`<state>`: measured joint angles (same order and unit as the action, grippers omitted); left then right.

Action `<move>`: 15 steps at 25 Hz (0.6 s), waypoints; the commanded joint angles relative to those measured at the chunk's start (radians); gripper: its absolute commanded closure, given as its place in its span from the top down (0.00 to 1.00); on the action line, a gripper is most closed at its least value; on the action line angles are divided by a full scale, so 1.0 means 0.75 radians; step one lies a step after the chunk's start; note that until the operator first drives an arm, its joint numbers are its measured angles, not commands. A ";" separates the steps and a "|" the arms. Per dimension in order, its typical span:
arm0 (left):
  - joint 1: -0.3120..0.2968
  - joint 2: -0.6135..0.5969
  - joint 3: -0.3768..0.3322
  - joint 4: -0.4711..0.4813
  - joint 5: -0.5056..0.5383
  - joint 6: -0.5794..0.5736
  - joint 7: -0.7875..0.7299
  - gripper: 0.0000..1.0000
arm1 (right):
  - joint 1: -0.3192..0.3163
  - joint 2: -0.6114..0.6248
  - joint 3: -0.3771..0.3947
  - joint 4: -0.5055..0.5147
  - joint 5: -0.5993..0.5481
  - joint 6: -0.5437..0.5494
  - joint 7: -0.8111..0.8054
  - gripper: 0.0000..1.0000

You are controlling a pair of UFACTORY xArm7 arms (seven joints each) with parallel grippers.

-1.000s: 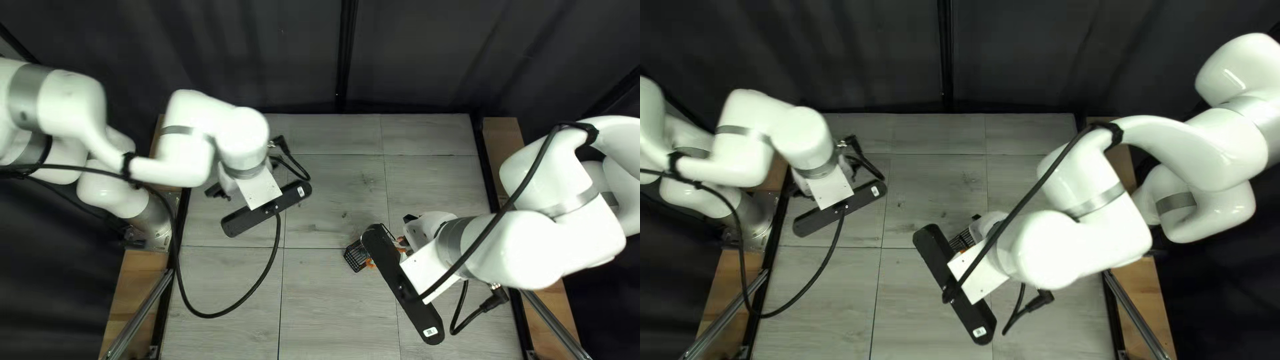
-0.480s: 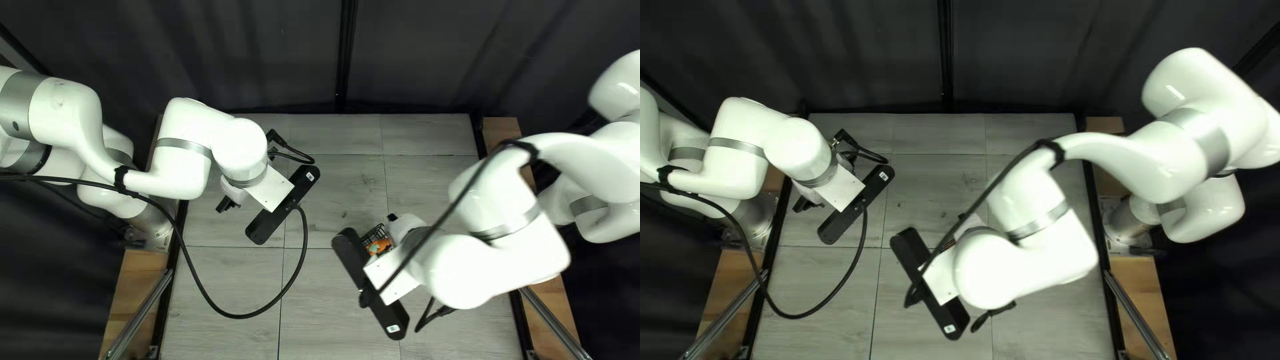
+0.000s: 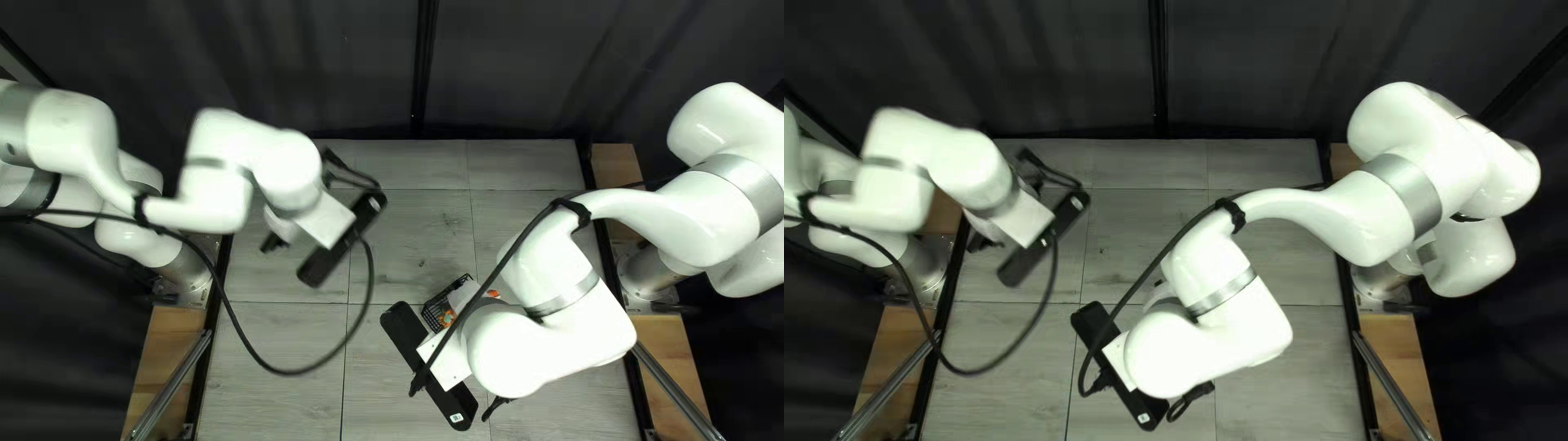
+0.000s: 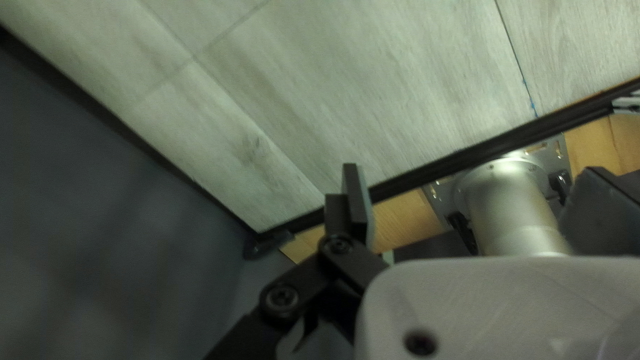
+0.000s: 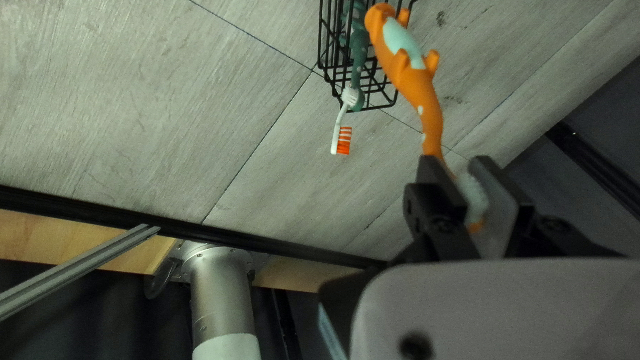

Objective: Pick up toothbrushes and insert them into a toothbrush holder

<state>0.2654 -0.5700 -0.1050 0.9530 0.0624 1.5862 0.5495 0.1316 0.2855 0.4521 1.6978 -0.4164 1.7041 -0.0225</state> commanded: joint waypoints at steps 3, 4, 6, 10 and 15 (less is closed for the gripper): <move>0.108 0.098 0.015 0.145 -0.005 0.015 -0.241 1.00 | -0.005 -0.002 -0.005 -0.007 -0.017 0.003 -0.019 0.01; 0.122 0.102 0.006 0.158 0.003 0.018 -0.293 1.00 | -0.005 -0.001 -0.005 -0.007 -0.019 0.004 -0.022 0.01; 0.146 0.084 -0.011 0.163 0.016 0.021 -0.381 1.00 | -0.006 0.000 -0.005 -0.008 -0.021 0.003 -0.028 0.01; 0.154 0.034 -0.031 0.130 0.028 0.015 -0.442 1.00 | -0.016 -0.015 -0.003 -0.034 -0.017 -0.015 -0.061 0.01; 0.159 0.065 -0.003 0.127 0.003 0.007 -0.419 1.00 | -0.032 -0.020 -0.004 -0.058 -0.007 -0.034 -0.099 0.01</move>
<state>0.3817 -0.5429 -0.1257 1.0492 0.0794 1.5960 0.2185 0.1123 0.2701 0.4498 1.6603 -0.4242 1.6827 -0.0879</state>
